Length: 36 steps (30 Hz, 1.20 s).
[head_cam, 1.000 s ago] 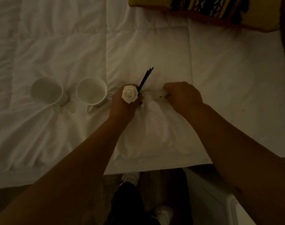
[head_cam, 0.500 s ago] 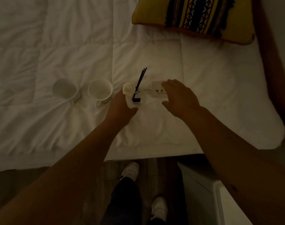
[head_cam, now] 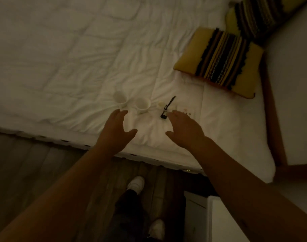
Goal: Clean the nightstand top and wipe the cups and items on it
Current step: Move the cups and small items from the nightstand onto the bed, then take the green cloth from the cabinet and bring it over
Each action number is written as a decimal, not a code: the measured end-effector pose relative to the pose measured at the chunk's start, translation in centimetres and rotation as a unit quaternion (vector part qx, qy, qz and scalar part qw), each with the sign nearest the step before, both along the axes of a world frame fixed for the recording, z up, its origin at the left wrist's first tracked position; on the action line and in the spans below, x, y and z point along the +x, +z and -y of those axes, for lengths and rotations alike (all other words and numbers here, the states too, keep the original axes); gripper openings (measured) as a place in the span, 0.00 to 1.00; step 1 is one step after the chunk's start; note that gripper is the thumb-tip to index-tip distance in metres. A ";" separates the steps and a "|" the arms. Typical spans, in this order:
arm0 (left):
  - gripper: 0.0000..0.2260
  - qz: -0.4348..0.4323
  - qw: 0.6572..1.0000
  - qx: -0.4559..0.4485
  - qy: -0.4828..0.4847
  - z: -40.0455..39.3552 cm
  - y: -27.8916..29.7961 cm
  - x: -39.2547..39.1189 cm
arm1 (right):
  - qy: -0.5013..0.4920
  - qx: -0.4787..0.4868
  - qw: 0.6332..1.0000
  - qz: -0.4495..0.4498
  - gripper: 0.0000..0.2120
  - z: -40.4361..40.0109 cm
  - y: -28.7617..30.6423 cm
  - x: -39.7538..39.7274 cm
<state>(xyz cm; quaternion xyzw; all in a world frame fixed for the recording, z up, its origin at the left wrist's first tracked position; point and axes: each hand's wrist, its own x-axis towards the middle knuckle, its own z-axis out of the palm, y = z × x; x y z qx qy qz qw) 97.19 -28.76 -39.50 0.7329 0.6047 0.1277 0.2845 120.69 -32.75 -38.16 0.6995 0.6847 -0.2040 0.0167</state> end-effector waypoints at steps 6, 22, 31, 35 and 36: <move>0.41 -0.150 0.984 0.085 0.034 7.3 12.5 -11.3 | 0.145 0.067 0.987 -0.031 0.36 2.0 9.8 -13.6; 0.41 -0.220 0.894 0.105 0.376 23.1 28.6 -44.1 | 0.466 0.188 0.863 -0.054 0.37 3.3 25.9 -52.8; 0.39 -0.227 0.860 0.120 0.441 27.1 33.1 -56.5 | 0.530 0.254 0.805 -0.077 0.43 4.5 30.4 -68.8; 0.39 -0.238 0.851 0.117 0.454 26.4 34.1 -60.5 | 0.539 0.272 0.792 -0.087 0.44 3.1 30.8 -73.9; 0.39 -0.240 0.849 0.117 0.457 25.9 34.2 -61.4 | 0.540 0.278 0.790 -0.089 0.44 2.5 30.7 -74.9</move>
